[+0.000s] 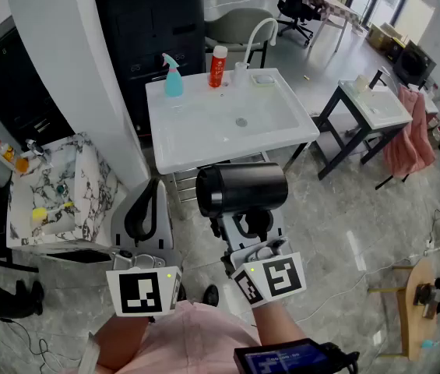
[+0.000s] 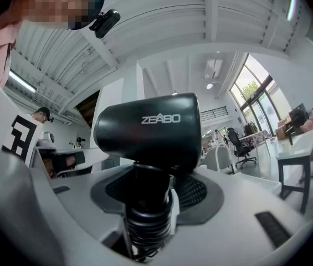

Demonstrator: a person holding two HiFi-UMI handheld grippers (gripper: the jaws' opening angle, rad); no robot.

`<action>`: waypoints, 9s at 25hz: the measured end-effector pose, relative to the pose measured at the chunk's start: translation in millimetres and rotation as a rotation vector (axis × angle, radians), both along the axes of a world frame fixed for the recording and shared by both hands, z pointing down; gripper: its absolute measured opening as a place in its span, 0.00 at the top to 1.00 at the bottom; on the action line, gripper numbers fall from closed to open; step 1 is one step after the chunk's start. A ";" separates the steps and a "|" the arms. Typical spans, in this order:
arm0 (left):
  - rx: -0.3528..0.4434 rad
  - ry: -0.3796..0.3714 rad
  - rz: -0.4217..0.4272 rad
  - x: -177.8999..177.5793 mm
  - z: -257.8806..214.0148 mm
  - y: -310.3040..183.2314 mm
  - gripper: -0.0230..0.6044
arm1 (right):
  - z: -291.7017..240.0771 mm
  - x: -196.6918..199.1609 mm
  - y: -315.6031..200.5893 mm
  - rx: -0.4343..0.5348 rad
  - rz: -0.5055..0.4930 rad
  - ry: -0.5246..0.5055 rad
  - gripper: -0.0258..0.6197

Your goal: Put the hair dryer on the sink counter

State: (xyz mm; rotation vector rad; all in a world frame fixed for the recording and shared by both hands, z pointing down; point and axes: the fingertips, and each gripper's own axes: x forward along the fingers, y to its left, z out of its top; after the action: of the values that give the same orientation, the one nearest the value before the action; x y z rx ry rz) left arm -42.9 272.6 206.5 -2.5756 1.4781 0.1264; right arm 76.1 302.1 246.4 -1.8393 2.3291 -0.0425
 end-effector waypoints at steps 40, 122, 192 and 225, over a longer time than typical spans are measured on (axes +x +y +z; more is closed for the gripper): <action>-0.117 0.035 -0.128 -19.6 66.4 -220.9 0.95 | 60.7 36.9 -216.2 -0.122 0.013 0.012 0.64; -0.282 -0.014 -0.223 -20.6 154.9 -424.6 0.95 | 258.5 11.8 -423.1 -0.606 -0.164 0.043 0.64; -0.302 0.042 -0.327 -67.2 158.1 -465.4 0.95 | 379.7 15.5 -460.6 -1.342 -0.230 0.132 0.56; -0.011 0.048 -0.157 -24.6 -3.1 -420.8 0.95 | 27.6 -13.0 -437.0 -0.170 -0.188 0.120 0.96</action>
State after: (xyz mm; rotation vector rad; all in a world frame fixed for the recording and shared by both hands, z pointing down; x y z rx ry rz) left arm -67.5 -148.1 203.4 -2.4687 1.6955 0.1608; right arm 63.1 -134.8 274.0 -1.7323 2.6501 -0.1632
